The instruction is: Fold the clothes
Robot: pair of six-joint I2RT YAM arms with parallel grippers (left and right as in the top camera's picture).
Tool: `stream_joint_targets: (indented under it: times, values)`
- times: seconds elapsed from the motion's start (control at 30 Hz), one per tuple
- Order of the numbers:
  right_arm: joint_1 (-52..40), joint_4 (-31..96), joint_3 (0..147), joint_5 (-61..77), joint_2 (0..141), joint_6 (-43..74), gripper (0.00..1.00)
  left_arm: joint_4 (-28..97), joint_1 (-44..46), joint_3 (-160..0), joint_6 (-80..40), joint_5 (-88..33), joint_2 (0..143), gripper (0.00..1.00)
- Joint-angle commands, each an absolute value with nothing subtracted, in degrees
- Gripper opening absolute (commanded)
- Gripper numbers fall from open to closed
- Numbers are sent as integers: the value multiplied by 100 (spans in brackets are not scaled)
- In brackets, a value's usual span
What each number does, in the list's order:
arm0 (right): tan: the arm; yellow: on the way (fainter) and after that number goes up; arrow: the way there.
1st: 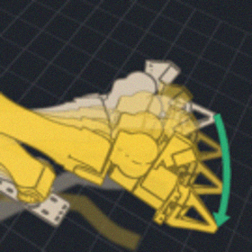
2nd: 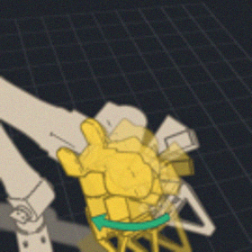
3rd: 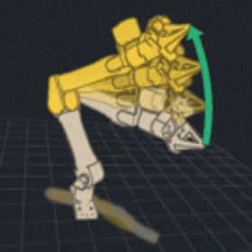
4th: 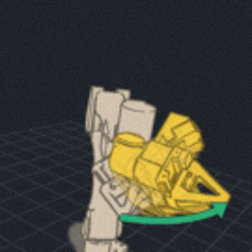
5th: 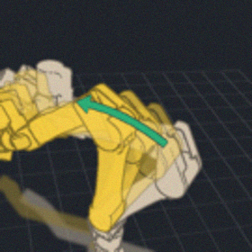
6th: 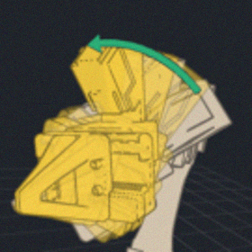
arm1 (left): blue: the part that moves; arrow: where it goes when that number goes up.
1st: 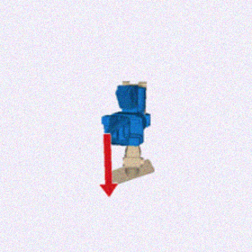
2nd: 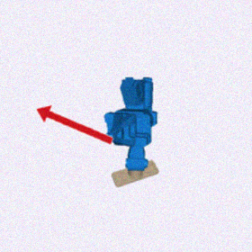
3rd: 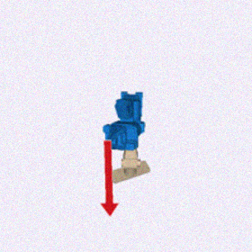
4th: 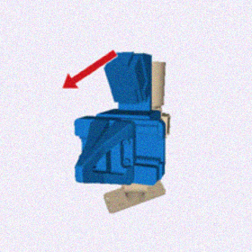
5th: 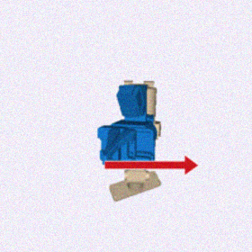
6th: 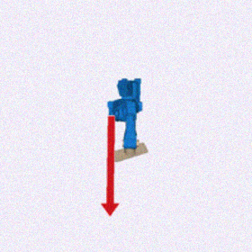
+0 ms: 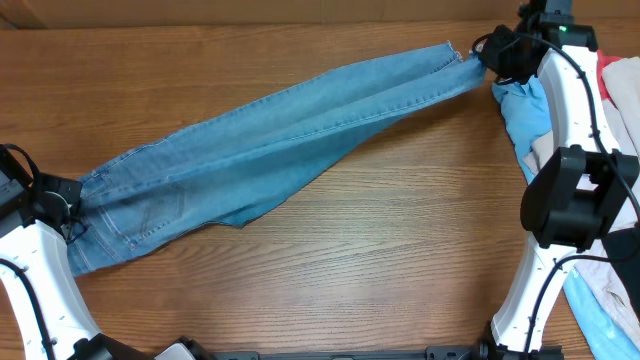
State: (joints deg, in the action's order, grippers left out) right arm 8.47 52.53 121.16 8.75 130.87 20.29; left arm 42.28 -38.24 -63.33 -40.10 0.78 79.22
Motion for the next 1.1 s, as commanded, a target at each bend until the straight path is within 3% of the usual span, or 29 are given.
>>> stream_joint_targets:
  times: [0.0, 0.23, 0.27, 0.37, 0.43, 0.53, 0.7, 0.9, 0.93, 1.07]
  values:
    - [985, 5096, 12350, 91, 13187, 1953, 4, 3975, -3898, -6386, -4095, 528, 7940, 4]
    - [781, 4650, 12350, 110, 13229, 1953, 4, 3977, -3898, -6383, -4093, 624, 8047, 4]
    - [690, 4475, 12350, 110, 13273, 1955, 9, 3909, -3898, -6383, -4095, 681, 8176, 4]
    - [528, 4014, 12346, 113, 13421, 1953, 33, 3428, -3898, -6383, -4095, 952, 8464, 13]
    - [440, 3728, 12346, 204, 13574, 1953, 77, 2788, -3898, -6383, -4075, 1033, 8746, 31]
    - [423, 3778, 12346, 462, 13633, 1949, 88, 2324, -3900, -6386, -4025, 858, 8986, 44]
    - [508, 4278, 12346, 456, 13631, 1616, 96, 2268, -3892, -6386, -3776, 163, 9087, 46]
    - [609, 4727, 12346, 464, 13631, 1490, 94, 3033, -3850, -6386, -3116, -1219, 9019, 34]
    - [609, 4729, 12344, 523, 13633, 1428, 92, 3409, -3789, -6386, -2936, -1321, 9024, 27]
    - [600, 4727, 12296, 615, 13644, 1164, 91, 4475, -3544, -6383, -2526, -843, 9056, 20]
